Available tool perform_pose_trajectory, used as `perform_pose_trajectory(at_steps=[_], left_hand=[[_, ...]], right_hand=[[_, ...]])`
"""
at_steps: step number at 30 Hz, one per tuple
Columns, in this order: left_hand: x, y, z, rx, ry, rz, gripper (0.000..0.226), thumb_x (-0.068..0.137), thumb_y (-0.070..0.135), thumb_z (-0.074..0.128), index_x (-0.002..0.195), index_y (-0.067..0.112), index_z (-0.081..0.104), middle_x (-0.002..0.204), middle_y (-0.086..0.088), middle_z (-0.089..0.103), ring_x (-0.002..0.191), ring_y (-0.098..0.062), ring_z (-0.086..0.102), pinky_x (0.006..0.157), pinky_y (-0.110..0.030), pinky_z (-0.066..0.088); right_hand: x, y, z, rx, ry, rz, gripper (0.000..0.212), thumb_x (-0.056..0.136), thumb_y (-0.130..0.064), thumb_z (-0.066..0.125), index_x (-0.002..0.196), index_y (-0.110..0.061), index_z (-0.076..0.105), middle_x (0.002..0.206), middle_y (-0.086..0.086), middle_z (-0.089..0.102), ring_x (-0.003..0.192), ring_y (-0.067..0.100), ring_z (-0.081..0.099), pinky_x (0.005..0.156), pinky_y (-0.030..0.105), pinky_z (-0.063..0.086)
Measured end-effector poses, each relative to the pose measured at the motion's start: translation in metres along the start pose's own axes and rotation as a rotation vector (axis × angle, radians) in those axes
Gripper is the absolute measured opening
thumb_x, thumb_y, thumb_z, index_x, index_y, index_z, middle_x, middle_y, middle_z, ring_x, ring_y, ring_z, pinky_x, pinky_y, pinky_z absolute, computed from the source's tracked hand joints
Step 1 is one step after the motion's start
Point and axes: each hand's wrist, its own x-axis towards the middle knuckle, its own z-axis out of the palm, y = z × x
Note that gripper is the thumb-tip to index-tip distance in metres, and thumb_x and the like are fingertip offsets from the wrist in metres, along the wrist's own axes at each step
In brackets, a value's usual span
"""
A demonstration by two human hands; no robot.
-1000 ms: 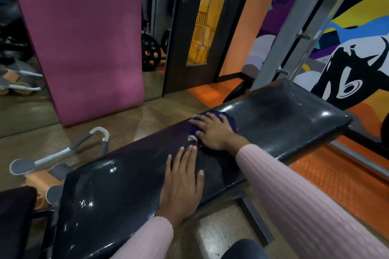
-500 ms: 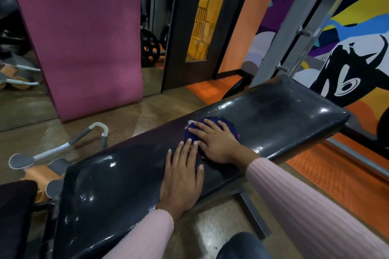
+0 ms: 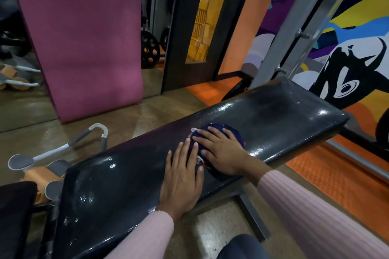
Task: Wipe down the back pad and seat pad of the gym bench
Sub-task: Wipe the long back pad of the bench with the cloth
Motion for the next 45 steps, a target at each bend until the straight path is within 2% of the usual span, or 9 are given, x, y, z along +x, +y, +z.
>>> perform_pose_trajectory(at_steps=[3,8,13,16,21,27,35,41,45], left_hand=[[0.000,0.000,0.000,-0.004,-0.012,0.001,0.058,0.096,0.037,0.029,0.150,0.014,0.024,0.158,-0.008,0.018,0.145,-0.023,0.016,0.113,-0.051,0.023],[-0.001,0.000,0.000,-0.003,-0.005,0.004,0.058,0.096,0.037,0.030,0.150,0.015,0.024,0.158,-0.009,0.019,0.144,-0.024,0.016,0.114,-0.051,0.023],[0.000,-0.001,0.000,-0.012,-0.023,-0.003,0.058,0.097,0.037,0.025,0.150,0.013,0.023,0.157,-0.009,0.019,0.145,-0.023,0.016,0.114,-0.052,0.022],[0.001,0.000,-0.001,-0.026,-0.018,0.002,0.057,0.098,0.038,0.022,0.150,0.013,0.024,0.157,-0.008,0.021,0.144,-0.023,0.018,0.114,-0.052,0.022],[0.002,0.000,-0.001,-0.026,-0.013,0.008,0.061,0.099,0.047,0.012,0.150,0.015,0.022,0.157,-0.006,0.020,0.145,-0.021,0.016,0.115,-0.050,0.019],[0.001,0.000,-0.001,-0.035,-0.021,0.005,0.066,0.098,0.053,0.007,0.150,0.016,0.023,0.157,-0.005,0.021,0.144,-0.020,0.016,0.115,-0.049,0.018],[0.002,-0.001,0.000,-0.056,-0.021,-0.004,0.064,0.099,0.051,0.007,0.150,0.016,0.023,0.157,-0.005,0.021,0.145,-0.020,0.015,0.116,-0.048,0.016],[0.002,0.000,-0.002,-0.028,-0.037,-0.004,0.063,0.099,0.049,0.007,0.149,0.016,0.027,0.156,-0.007,0.025,0.143,-0.023,0.020,0.114,-0.050,0.020],[0.001,0.000,-0.002,-0.016,-0.038,-0.001,0.061,0.099,0.047,0.009,0.149,0.016,0.026,0.156,-0.006,0.024,0.143,-0.022,0.019,0.115,-0.049,0.018]], right_hand=[[-0.017,0.022,-0.003,0.002,0.001,0.036,0.062,0.089,-0.056,0.009,0.148,-0.043,0.017,0.159,-0.017,0.011,0.147,0.009,0.002,0.116,0.043,0.000],[0.004,0.013,-0.004,0.032,0.018,0.186,0.052,0.099,-0.043,0.027,0.150,-0.039,0.017,0.160,-0.014,0.009,0.148,0.015,0.001,0.117,0.048,-0.001],[-0.032,-0.009,0.013,0.017,0.075,0.015,0.060,0.090,-0.050,0.013,0.149,-0.040,0.021,0.159,-0.014,0.015,0.147,0.014,0.008,0.116,0.046,0.003],[-0.049,0.016,0.009,0.019,0.098,0.048,0.064,0.087,-0.054,0.009,0.148,-0.042,0.023,0.158,-0.017,0.017,0.147,0.012,0.009,0.115,0.042,0.003],[-0.016,0.022,0.000,0.018,0.080,0.232,0.052,0.098,-0.045,0.025,0.149,-0.039,0.021,0.160,-0.014,0.012,0.148,0.015,0.004,0.117,0.048,0.002],[-0.044,-0.019,0.022,0.037,0.094,-0.025,0.058,0.092,-0.047,0.017,0.149,-0.036,0.023,0.159,-0.012,0.017,0.148,0.017,0.010,0.116,0.047,0.005],[-0.026,0.018,0.003,0.032,0.104,0.175,0.070,0.081,-0.054,0.004,0.148,-0.042,0.021,0.159,-0.015,0.016,0.147,0.015,0.007,0.116,0.047,0.002],[-0.057,-0.016,0.023,0.006,0.083,-0.040,0.060,0.093,-0.050,0.014,0.150,-0.036,0.020,0.160,-0.012,0.013,0.148,0.016,0.006,0.116,0.046,0.002],[-0.077,0.021,0.015,-0.016,0.098,0.025,0.059,0.091,-0.053,0.016,0.149,-0.042,0.019,0.159,-0.016,0.013,0.148,0.012,0.005,0.117,0.043,0.004]])
